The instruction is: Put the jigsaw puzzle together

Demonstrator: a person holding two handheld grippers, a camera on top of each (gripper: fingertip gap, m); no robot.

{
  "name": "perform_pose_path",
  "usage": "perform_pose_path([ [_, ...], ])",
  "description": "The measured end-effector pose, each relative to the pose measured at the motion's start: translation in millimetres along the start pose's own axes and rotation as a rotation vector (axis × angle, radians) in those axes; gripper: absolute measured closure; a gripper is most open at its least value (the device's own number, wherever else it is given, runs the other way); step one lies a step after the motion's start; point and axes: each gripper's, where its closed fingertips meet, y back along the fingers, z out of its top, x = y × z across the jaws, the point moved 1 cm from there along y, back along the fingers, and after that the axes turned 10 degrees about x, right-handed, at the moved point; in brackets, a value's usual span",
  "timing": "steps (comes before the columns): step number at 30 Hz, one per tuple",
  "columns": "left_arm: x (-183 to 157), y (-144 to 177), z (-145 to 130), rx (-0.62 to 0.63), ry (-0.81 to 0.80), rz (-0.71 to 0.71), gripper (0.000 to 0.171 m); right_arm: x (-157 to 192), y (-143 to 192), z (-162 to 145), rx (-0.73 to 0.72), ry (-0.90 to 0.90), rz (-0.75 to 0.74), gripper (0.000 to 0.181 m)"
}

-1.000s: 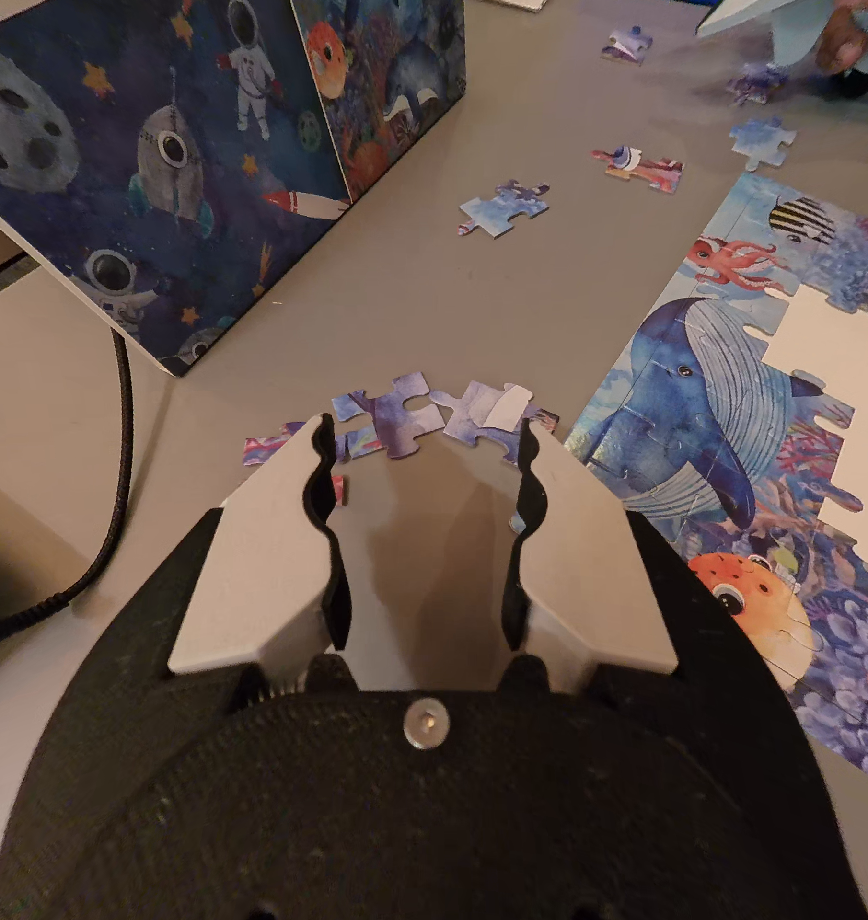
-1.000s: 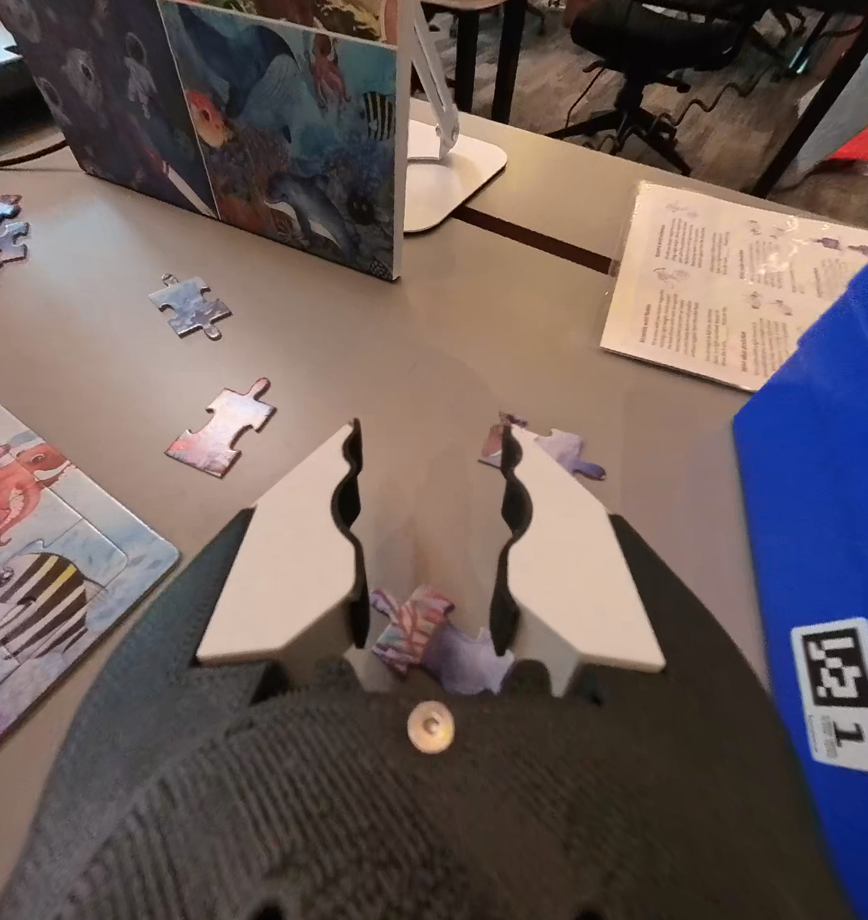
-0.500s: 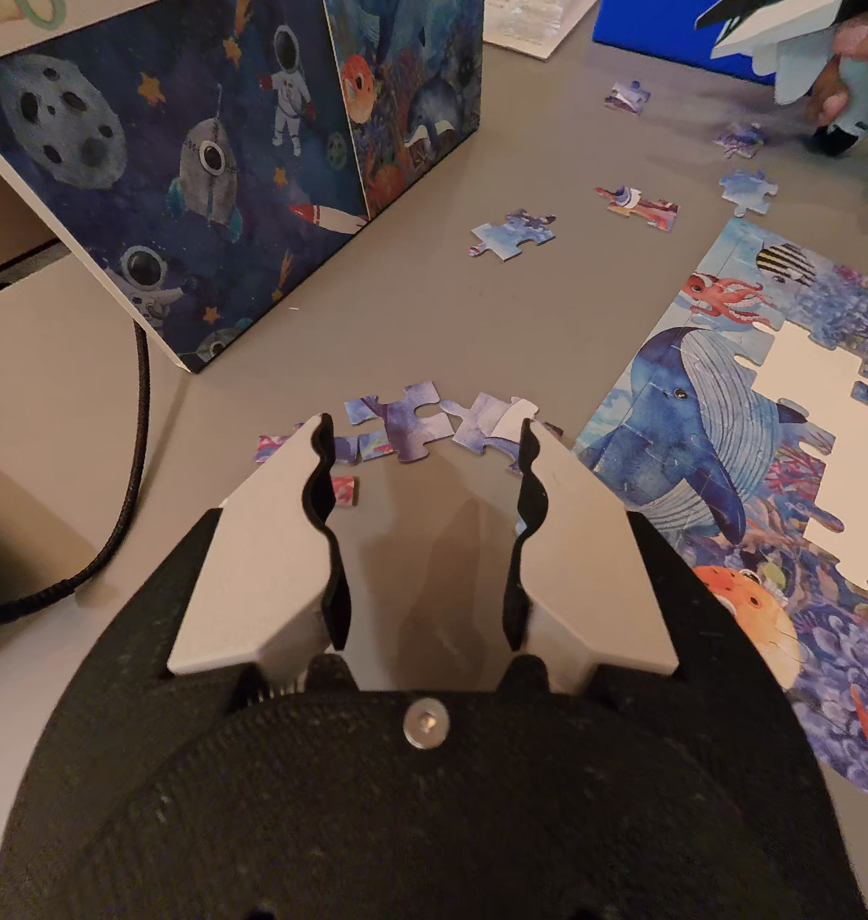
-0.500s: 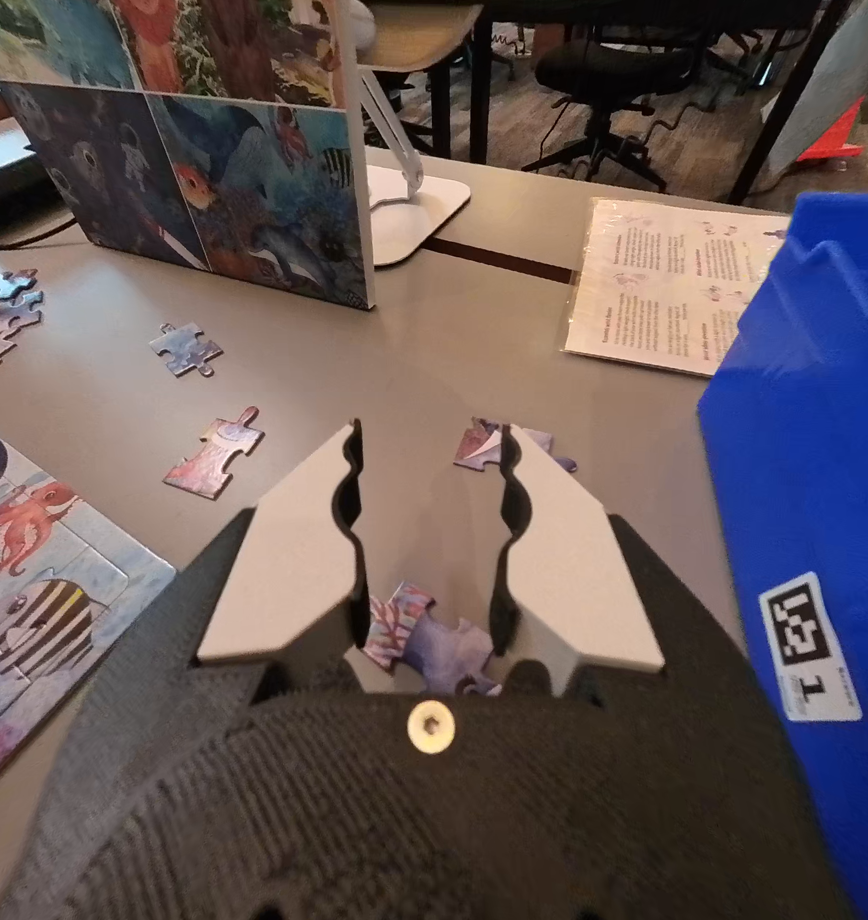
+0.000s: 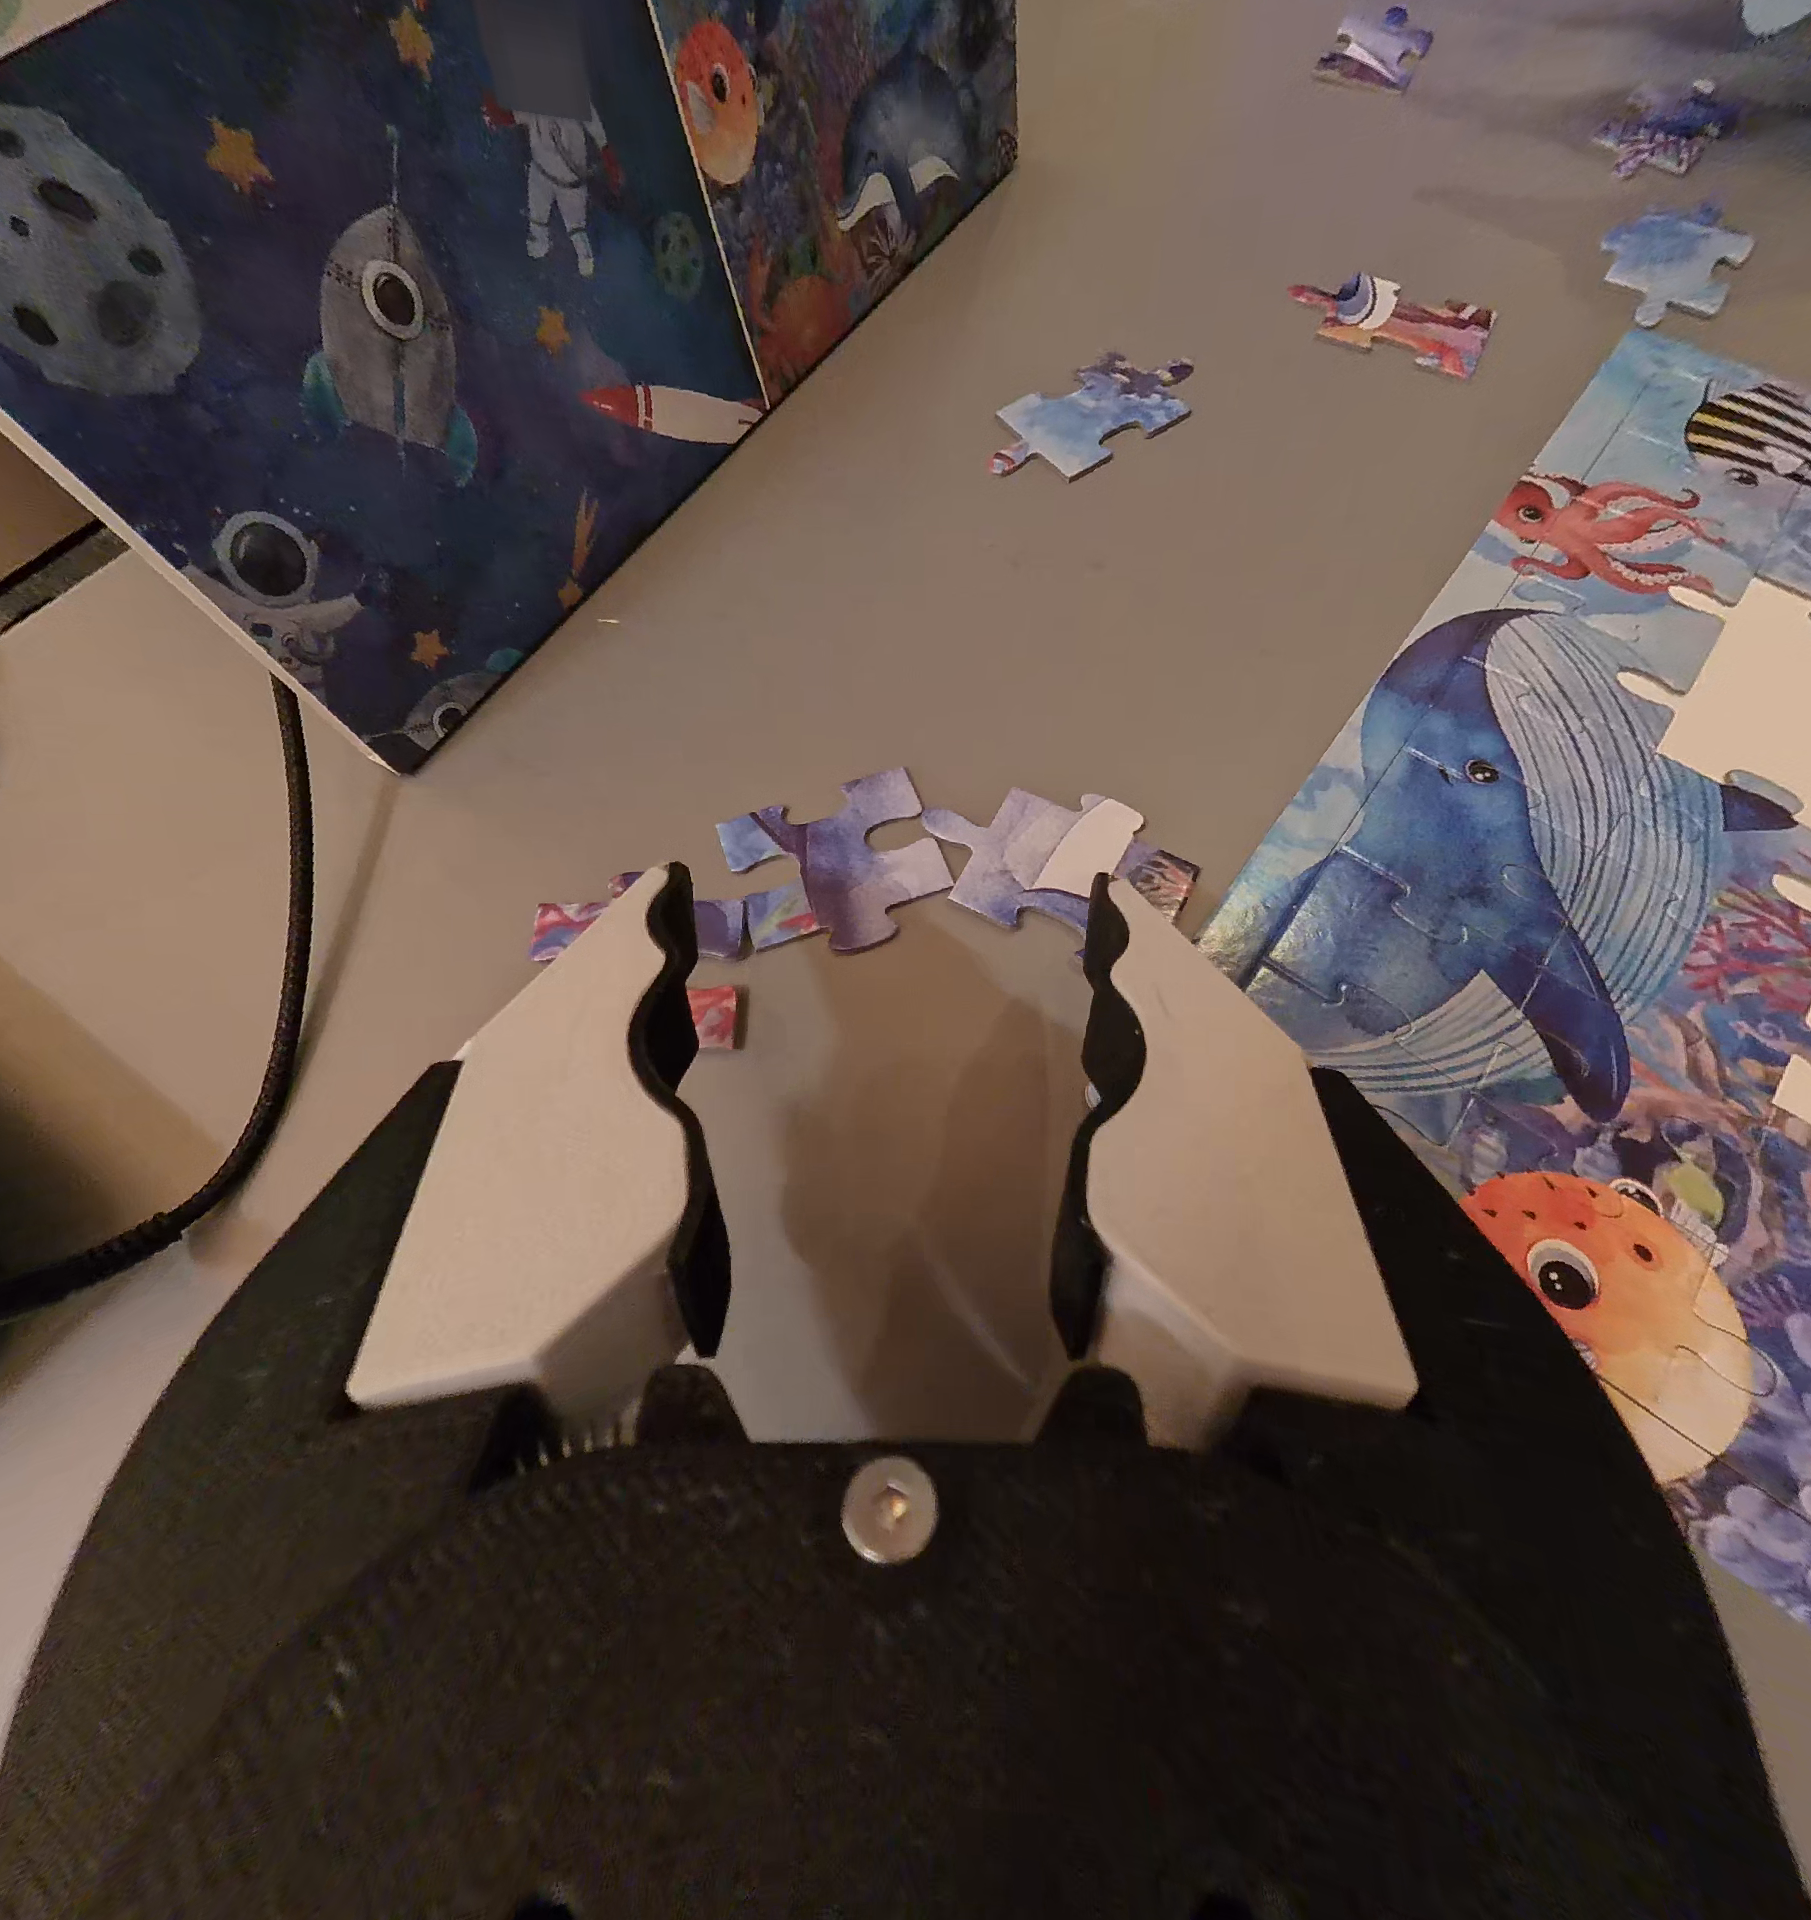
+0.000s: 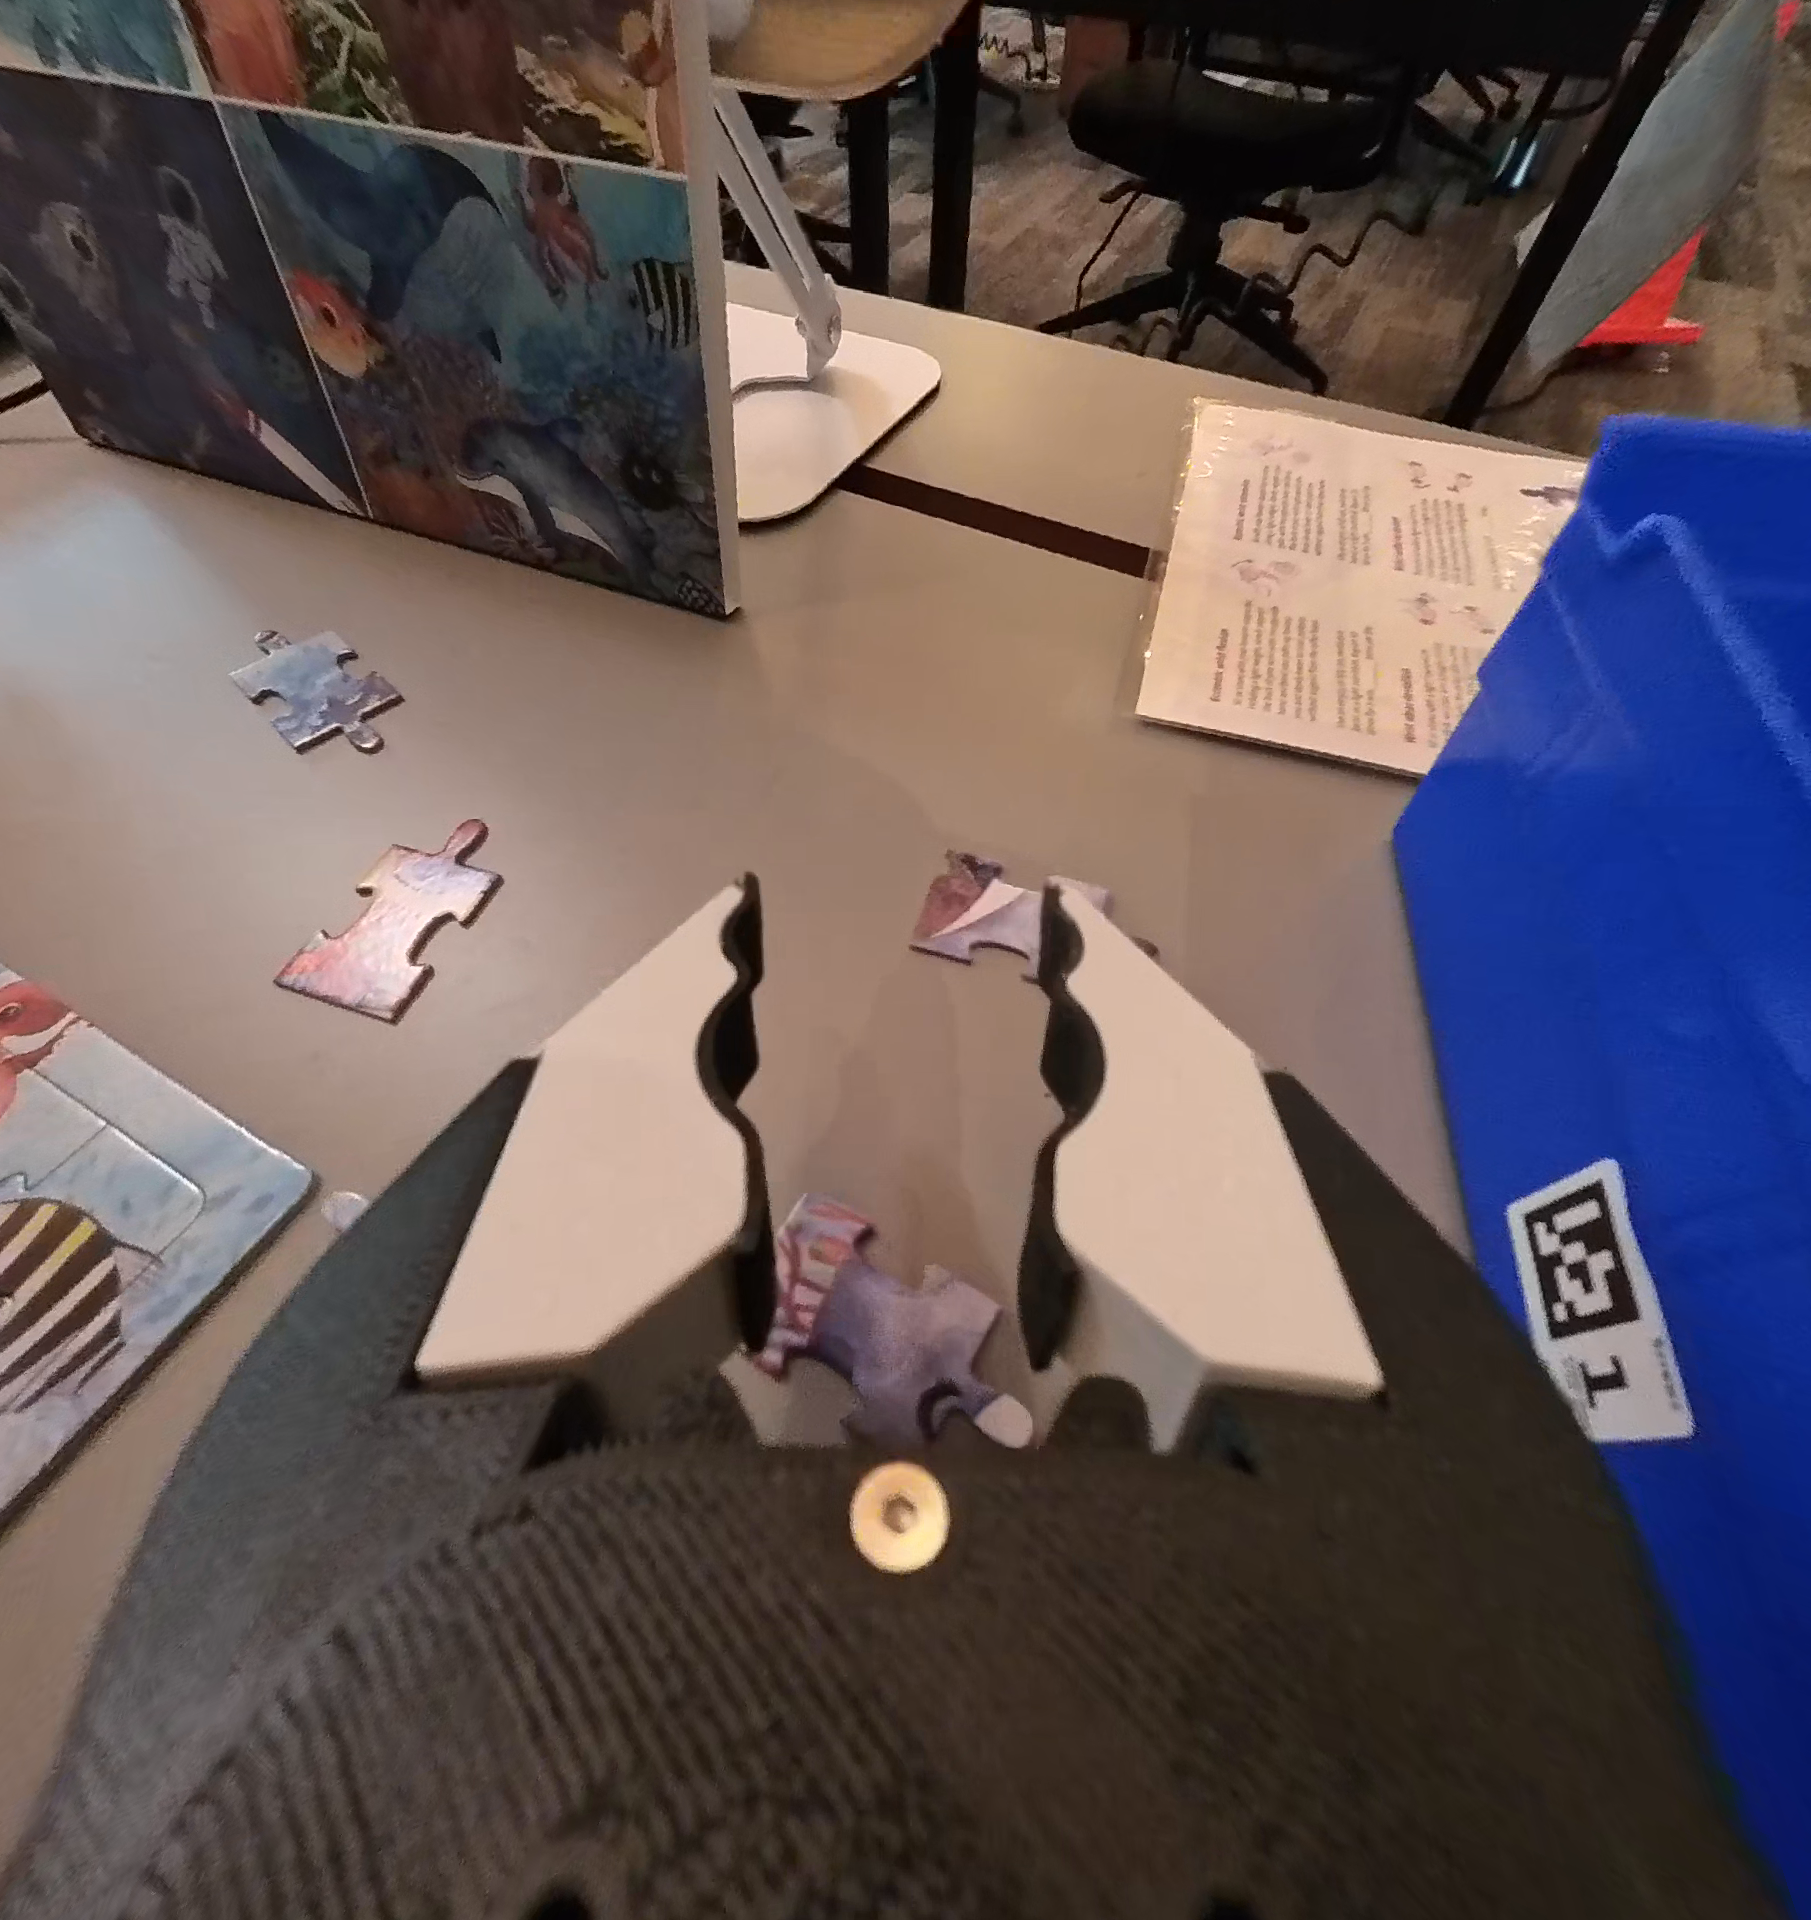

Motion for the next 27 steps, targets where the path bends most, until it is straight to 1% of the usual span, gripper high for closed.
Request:
perform_pose_path([
  [5,1,3,2,-0.023,0.023,-0.024,0.098,-4,0,0,-0.010,-0.043,0.024,0.127],
  [8,0,5,3,-0.039,0.025,-0.035,0.098,-15,1,-2,-0.006,-0.035,-0.031,0.128],
  [10,0,5,3,-0.040,0.028,-0.040,0.098,-16,2,-1,-0.014,-0.037,-0.027,0.129],
  [12,0,5,4,-0.045,0.029,-0.040,0.097,-12,6,6,-0.052,-0.014,-0.019,0.128],
  [20,3,6,4,-0.051,0.045,-0.031,0.095,-6,25,26,-0.122,0.100,-0.106,0.127],
  [22,3,5,4,-0.046,0.041,-0.026,0.095,-7,31,30,-0.145,0.121,-0.128,0.131],
  [27,3,4,3,-0.036,0.037,-0.019,0.095,-7,57,49,-0.258,0.164,-0.177,0.140],
])
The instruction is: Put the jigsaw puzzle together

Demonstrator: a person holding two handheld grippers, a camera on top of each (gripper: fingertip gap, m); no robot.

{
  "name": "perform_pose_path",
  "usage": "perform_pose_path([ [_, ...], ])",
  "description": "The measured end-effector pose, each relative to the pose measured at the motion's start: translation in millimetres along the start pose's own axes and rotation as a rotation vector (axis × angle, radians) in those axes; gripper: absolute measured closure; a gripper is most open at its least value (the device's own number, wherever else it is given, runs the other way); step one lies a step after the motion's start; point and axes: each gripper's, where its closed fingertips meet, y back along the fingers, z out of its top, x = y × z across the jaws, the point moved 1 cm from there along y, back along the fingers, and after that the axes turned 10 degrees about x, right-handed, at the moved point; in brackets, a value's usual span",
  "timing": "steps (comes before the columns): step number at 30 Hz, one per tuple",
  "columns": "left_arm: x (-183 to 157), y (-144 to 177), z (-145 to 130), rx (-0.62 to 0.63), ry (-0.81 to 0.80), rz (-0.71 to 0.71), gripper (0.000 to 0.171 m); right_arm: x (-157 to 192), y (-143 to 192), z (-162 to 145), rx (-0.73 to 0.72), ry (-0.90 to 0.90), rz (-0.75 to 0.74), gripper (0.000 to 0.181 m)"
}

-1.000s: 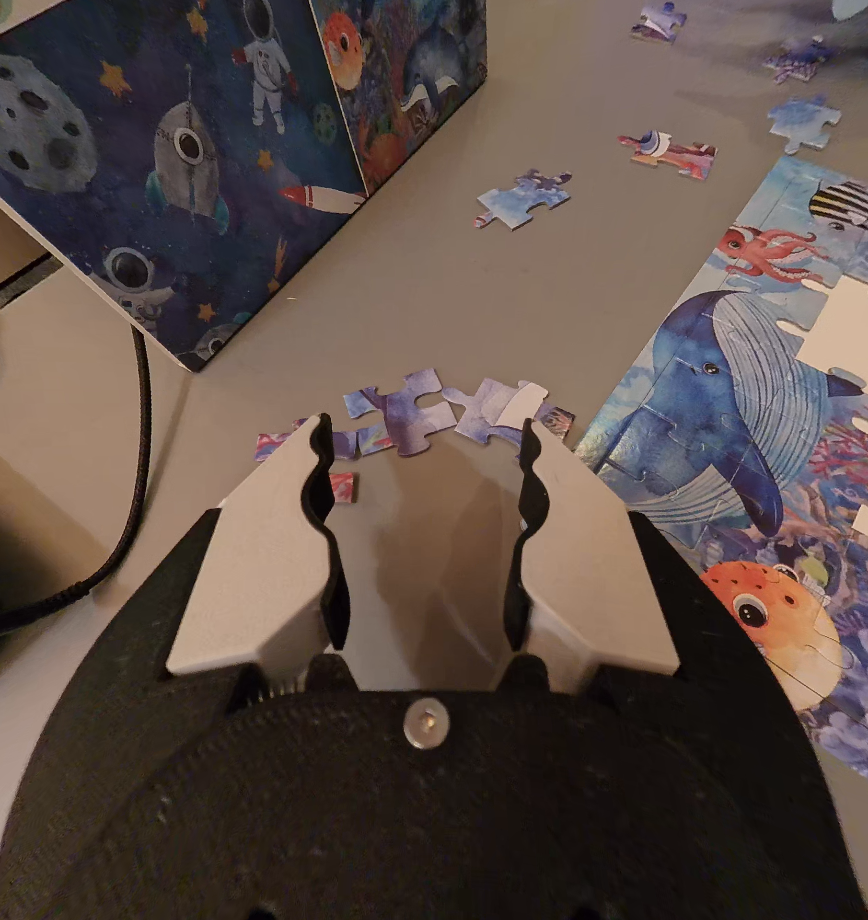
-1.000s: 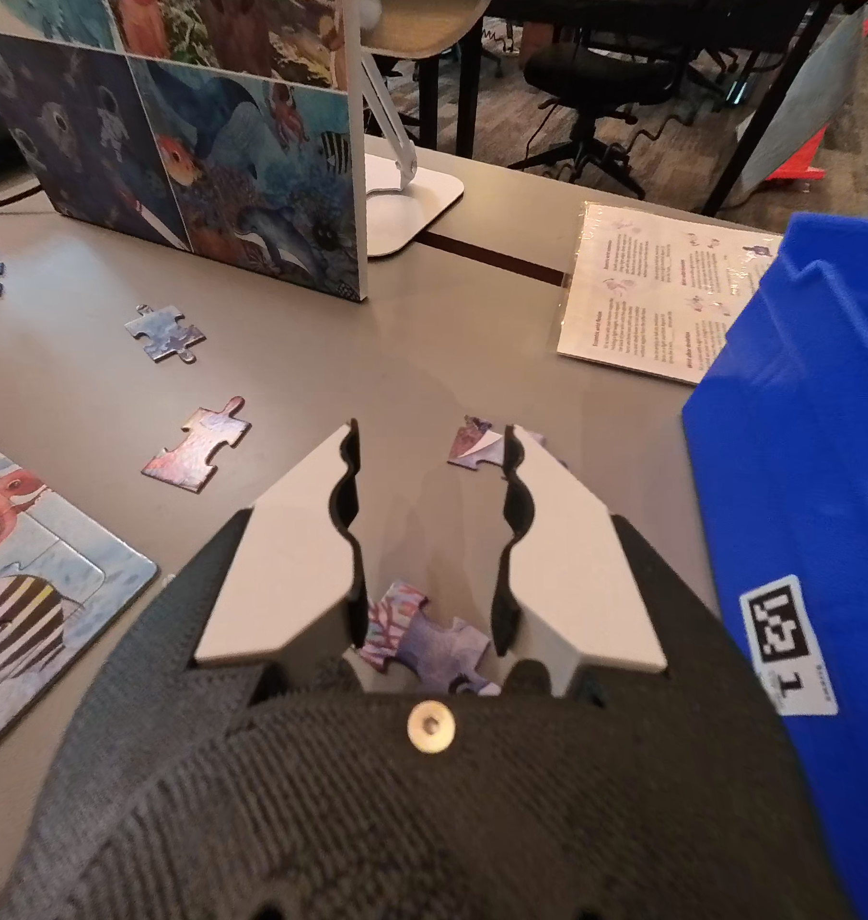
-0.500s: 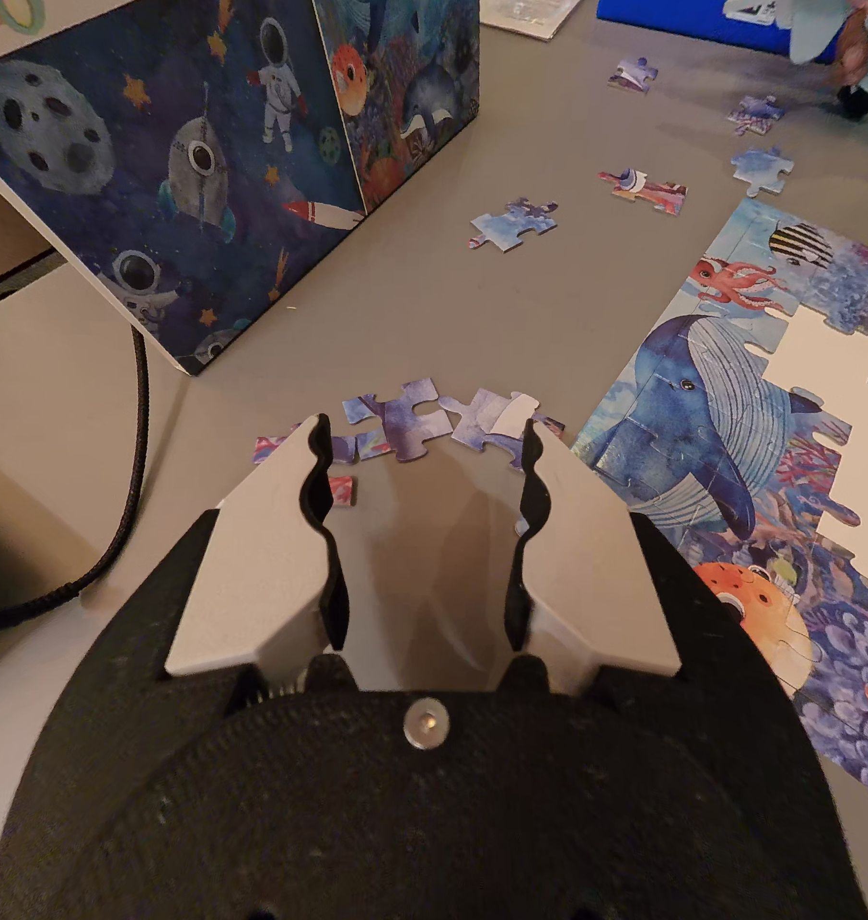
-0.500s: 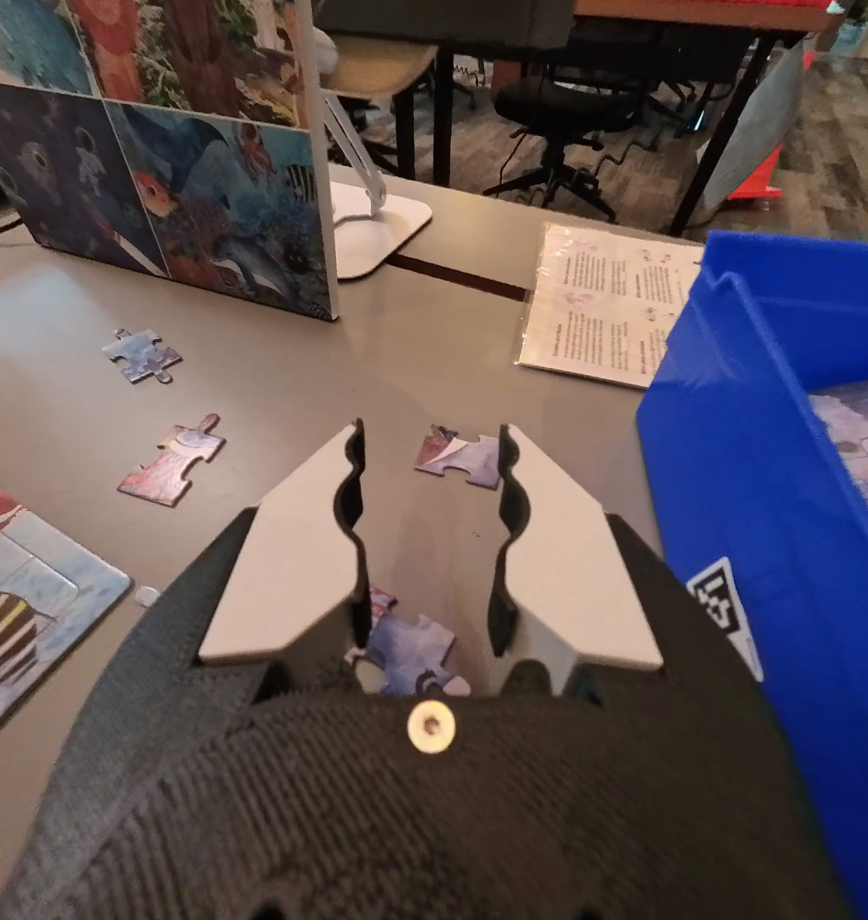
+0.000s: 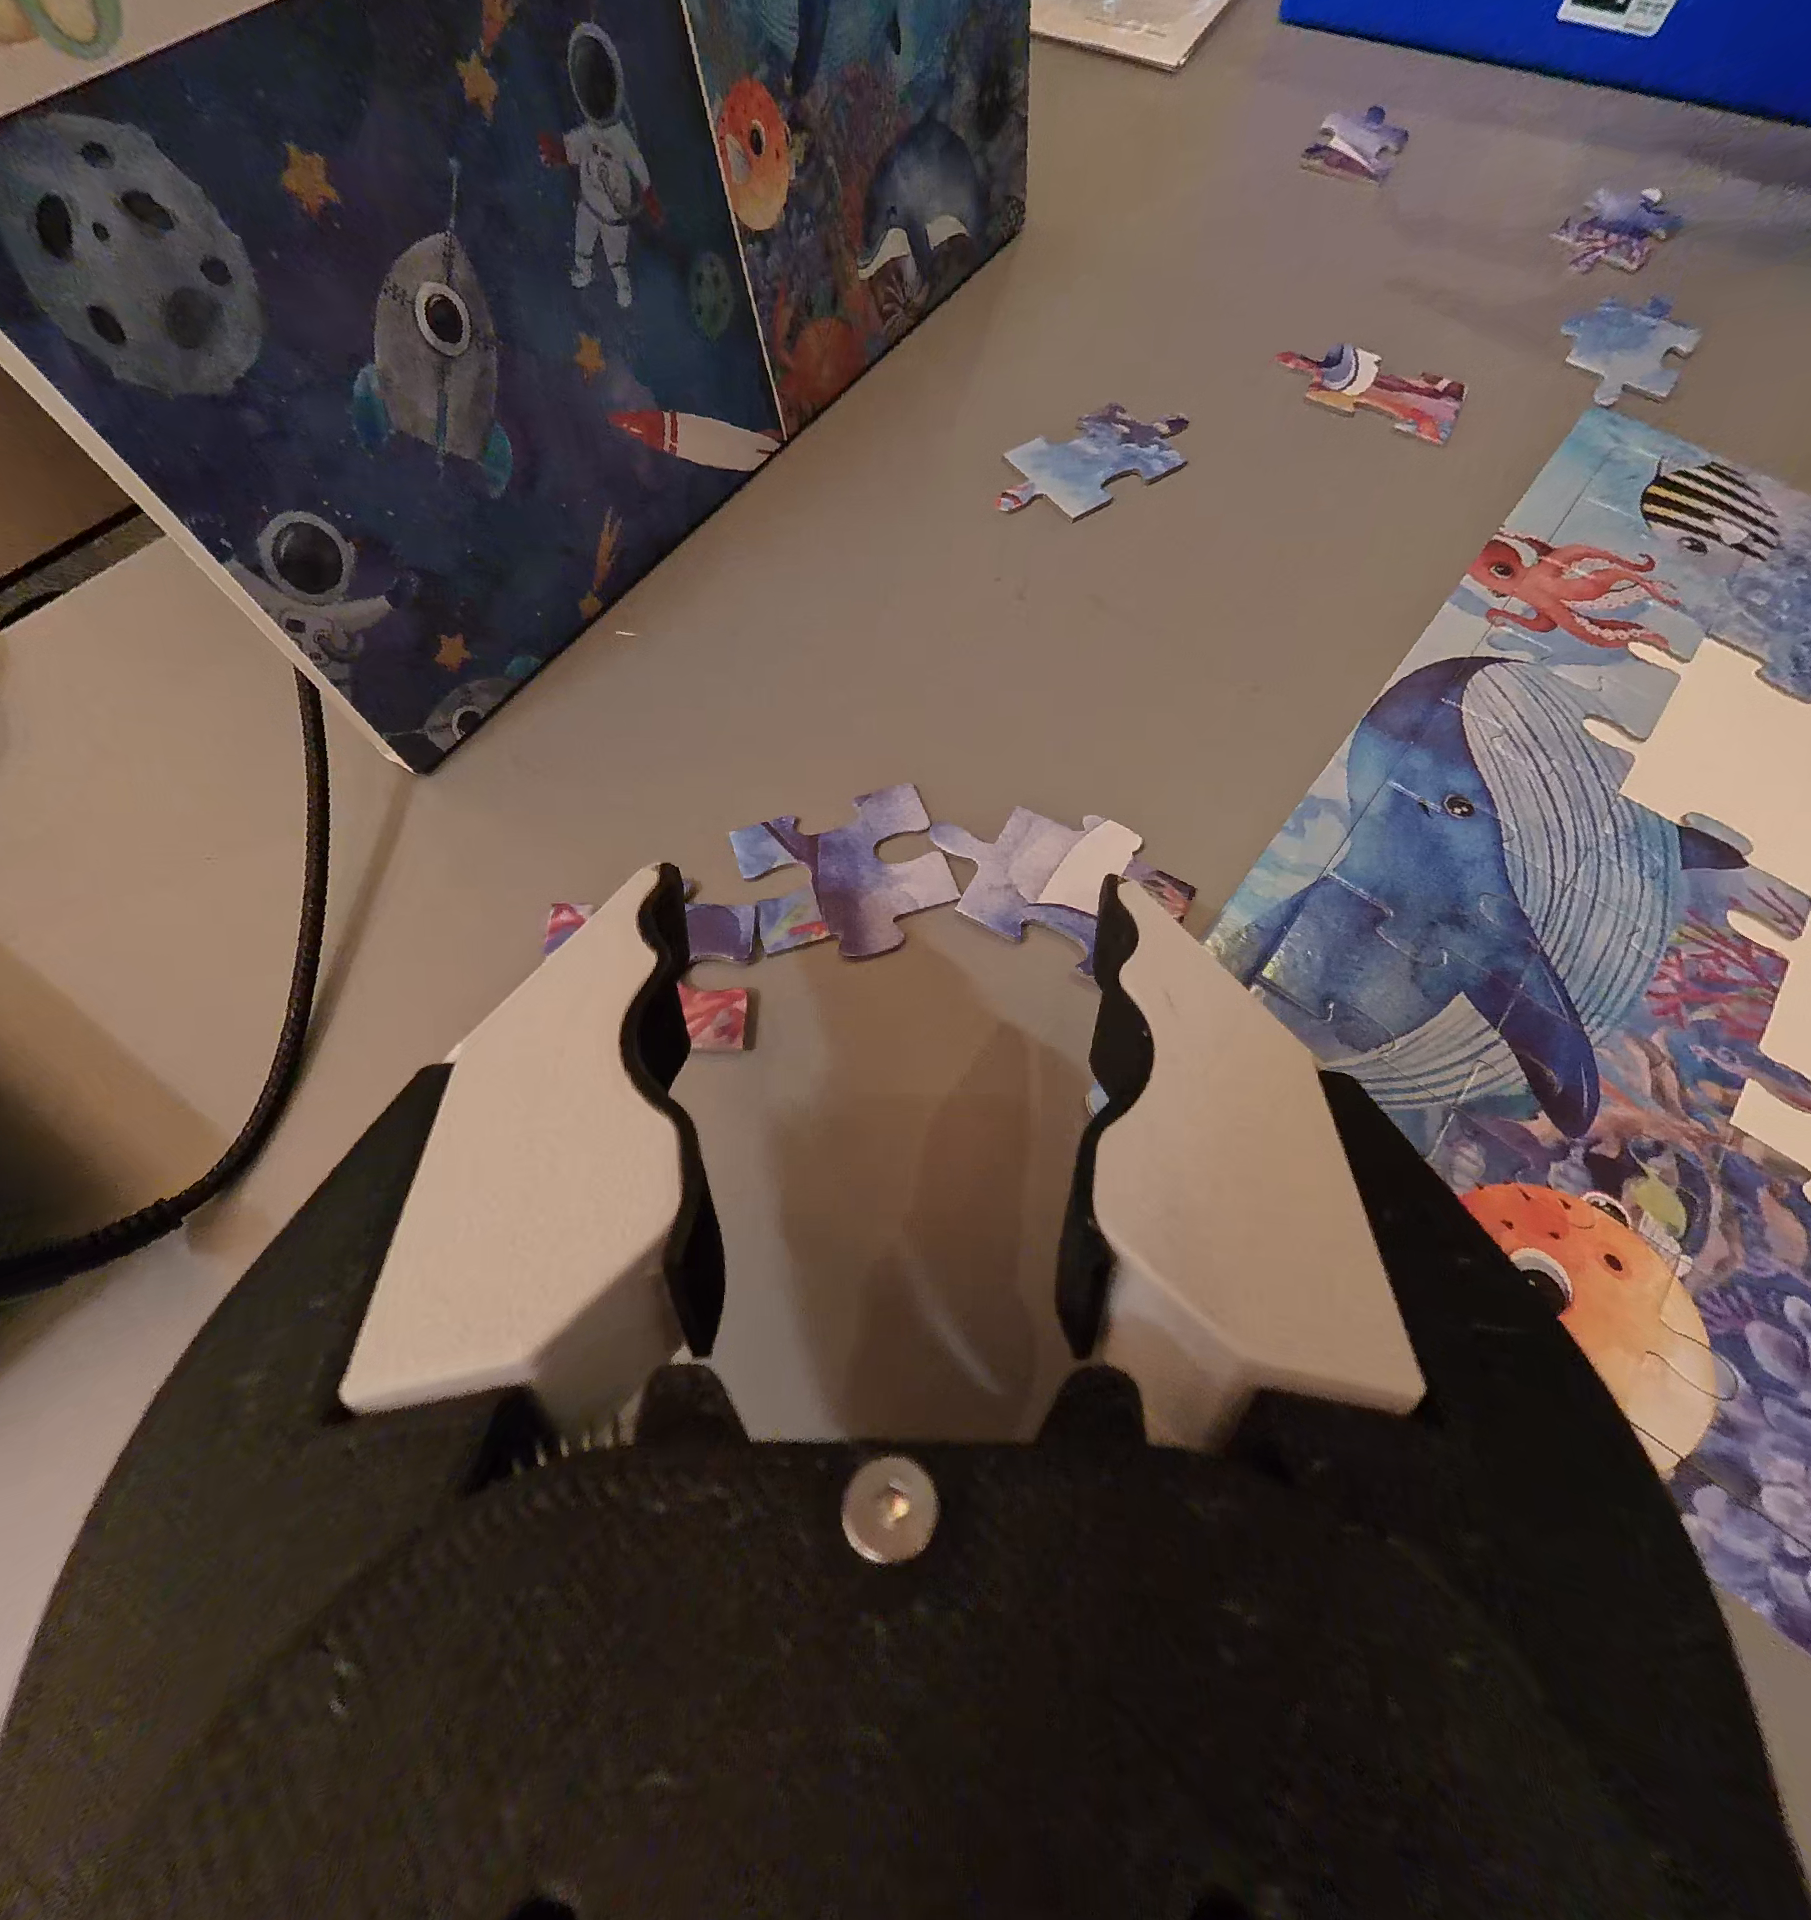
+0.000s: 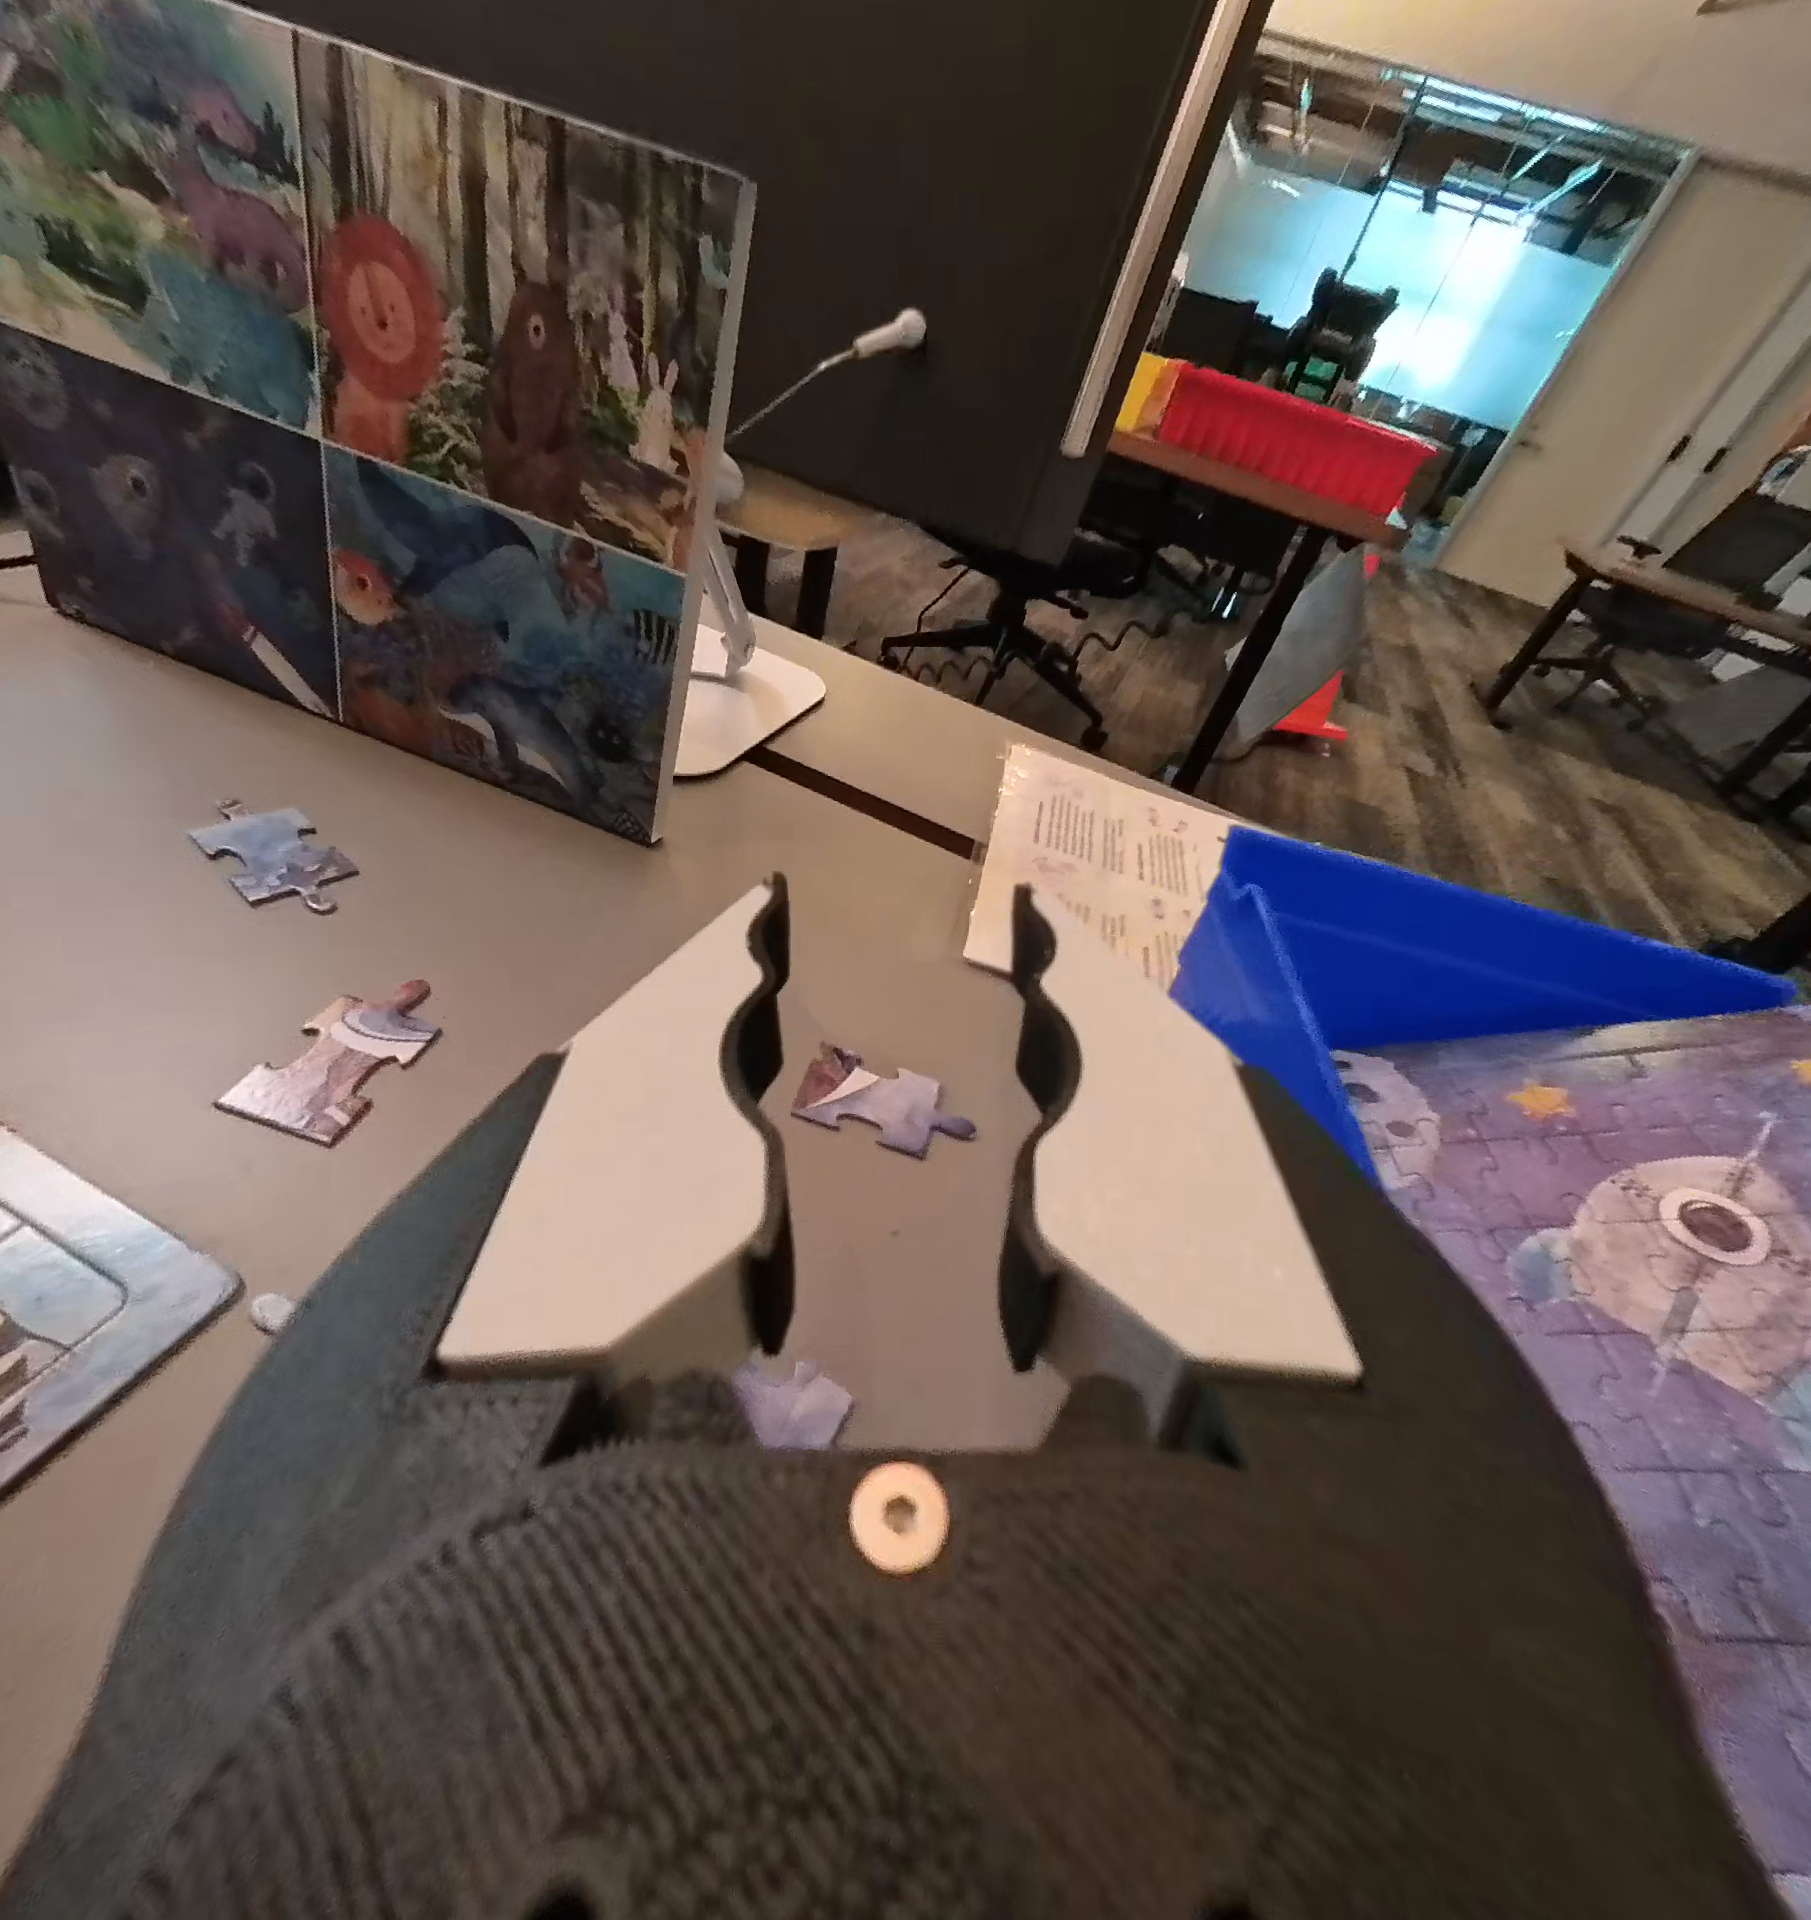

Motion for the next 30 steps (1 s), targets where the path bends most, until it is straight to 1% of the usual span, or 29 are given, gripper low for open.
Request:
perform_pose_path([
  [4,1,1,1,-0.007,0.014,-0.003,0.095,-6,9,6,-0.026,0.001,-0.026,0.141],
  [9,2,1,1,-0.009,0.022,-0.010,0.095,-9,9,2,-0.007,-0.009,-0.012,0.140],
  [13,0,-1,-1,0.009,0.001,0.002,0.095,0,9,5,-0.035,0.002,0.035,0.147],
  [18,-1,-4,-3,0.033,-0.025,0.022,0.095,12,7,-1,0.029,0.067,0.082,0.138],
  [20,-1,-4,-3,0.034,-0.029,0.025,0.095,22,9,-12,0.097,0.116,0.151,0.134],
  [21,-1,-4,-3,0.033,-0.029,0.025,0.095,31,10,-20,0.140,0.132,0.218,0.133],
  [23,-1,-4,-3,0.031,-0.026,0.023,0.095,50,14,-45,0.253,0.129,0.365,0.132],
  [24,-1,-3,-3,0.031,-0.024,0.021,0.095,54,15,-58,0.313,0.119,0.403,0.129],
  [27,-1,-3,-2,0.025,-0.024,0.023,0.095,48,13,-91,0.461,0.116,0.378,0.128],
  [30,-1,-3,-2,0.026,-0.026,0.026,0.094,43,15,-110,0.547,0.025,0.399,0.123],
])
